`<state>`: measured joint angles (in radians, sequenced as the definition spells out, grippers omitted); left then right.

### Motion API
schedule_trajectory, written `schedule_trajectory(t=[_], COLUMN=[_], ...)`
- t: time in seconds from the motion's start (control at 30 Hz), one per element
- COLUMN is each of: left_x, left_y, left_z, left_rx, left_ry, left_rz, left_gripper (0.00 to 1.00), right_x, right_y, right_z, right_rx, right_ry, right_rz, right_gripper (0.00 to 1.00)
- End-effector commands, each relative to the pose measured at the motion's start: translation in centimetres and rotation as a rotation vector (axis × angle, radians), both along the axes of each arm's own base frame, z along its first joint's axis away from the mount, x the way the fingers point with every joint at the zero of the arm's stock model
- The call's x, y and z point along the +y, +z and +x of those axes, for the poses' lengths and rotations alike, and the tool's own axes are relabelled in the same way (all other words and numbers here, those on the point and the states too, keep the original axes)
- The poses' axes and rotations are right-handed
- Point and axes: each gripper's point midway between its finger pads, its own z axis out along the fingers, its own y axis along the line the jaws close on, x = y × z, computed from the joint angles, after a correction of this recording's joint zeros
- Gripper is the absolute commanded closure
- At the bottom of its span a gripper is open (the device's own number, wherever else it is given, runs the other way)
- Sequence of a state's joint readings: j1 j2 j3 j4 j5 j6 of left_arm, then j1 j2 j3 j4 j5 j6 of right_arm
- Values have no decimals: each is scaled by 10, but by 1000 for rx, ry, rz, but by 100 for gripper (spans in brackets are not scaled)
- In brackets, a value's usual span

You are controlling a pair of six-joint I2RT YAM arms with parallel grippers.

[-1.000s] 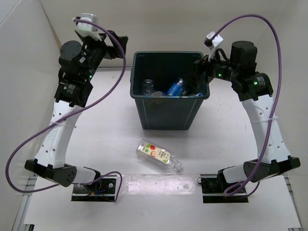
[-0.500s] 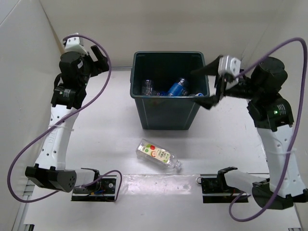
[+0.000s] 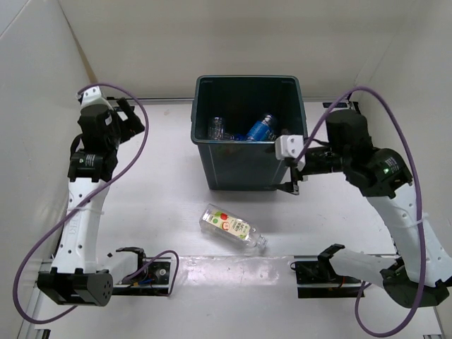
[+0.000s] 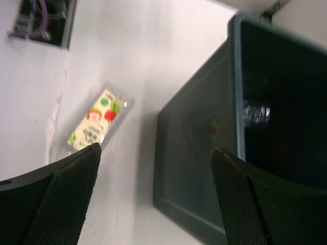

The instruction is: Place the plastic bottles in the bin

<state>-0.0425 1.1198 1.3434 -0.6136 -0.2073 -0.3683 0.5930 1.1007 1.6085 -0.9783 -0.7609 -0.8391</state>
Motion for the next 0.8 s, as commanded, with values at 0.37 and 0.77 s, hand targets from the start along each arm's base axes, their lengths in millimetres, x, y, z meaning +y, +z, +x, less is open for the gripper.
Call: schedule_trajectory(t=[0.37, 0.77], left_x=[3, 6], left_y=[-46, -91], left_z=[-66, -186], left_rx=[127, 293], left_ry=[10, -70], left_rz=[-4, 83], left_gripper=[0, 0], right_x=[-7, 27], right_y=[-66, -161], right_z=[-32, -68], right_rx=[131, 288], right_ry=[-56, -54], right_rz=[-243, -443], right_gripper=[11, 11])
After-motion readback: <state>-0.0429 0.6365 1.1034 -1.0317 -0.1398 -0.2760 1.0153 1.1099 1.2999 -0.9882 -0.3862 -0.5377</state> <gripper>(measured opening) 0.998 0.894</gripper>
